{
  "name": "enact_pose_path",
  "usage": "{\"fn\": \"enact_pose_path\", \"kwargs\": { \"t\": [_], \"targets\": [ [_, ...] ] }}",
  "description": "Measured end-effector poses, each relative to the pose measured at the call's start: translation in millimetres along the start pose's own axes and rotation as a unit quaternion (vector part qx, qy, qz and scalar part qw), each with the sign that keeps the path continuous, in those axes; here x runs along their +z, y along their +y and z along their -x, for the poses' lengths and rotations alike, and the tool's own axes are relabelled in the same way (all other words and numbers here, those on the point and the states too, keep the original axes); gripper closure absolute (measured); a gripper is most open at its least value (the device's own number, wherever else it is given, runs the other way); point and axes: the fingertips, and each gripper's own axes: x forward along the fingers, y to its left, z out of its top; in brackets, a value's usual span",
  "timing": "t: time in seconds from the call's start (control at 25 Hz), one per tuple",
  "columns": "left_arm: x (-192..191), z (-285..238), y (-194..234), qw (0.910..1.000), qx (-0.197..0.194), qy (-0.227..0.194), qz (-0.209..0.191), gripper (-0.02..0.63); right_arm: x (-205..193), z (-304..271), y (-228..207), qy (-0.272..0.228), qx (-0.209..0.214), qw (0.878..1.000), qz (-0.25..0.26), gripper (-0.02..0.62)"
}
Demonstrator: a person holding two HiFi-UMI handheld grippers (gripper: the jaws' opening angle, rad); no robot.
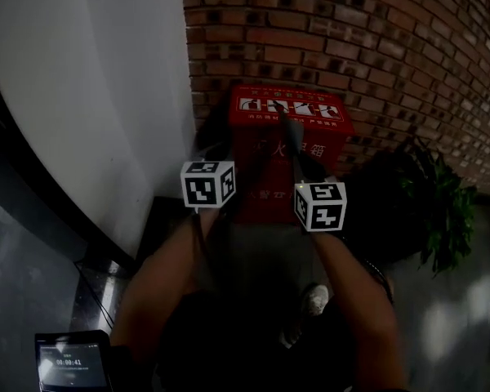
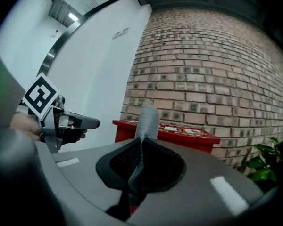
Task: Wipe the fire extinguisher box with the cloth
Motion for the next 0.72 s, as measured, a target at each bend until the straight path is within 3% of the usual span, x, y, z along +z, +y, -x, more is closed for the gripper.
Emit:
{"fn": "enact_pose_path", "kwargs": {
  "t": [0.16,0.36,0.48,0.56,0.72],
  "targets": [
    [-1,1,-29,0.9997,-0.022,-0.001,0.01,0.607,-8,16,-31,-0.018,-0.003,0.999,-0.036,0.558],
    [7,5,-34,0.9984,-0.006,-0.035,0.043,0.607,8,20,-50,-0.059,0.003,0.995,-0.08,0.56],
    [24,10,-37,0.9982,-0.001,-0.059,0.007,0.607,16,23,-54,-0.072,0.015,0.995,-0.063,0.56],
    [28,14,-44,0.9976,-0.004,-0.067,-0.014,0.607,15,26,-60,-0.08,0.021,0.993,-0.079,0.56],
    [27,-1,-54,0.9983,-0.017,-0.056,-0.008,0.607,20,19,-77,-0.068,0.017,0.995,-0.075,0.56]
  ]
}}
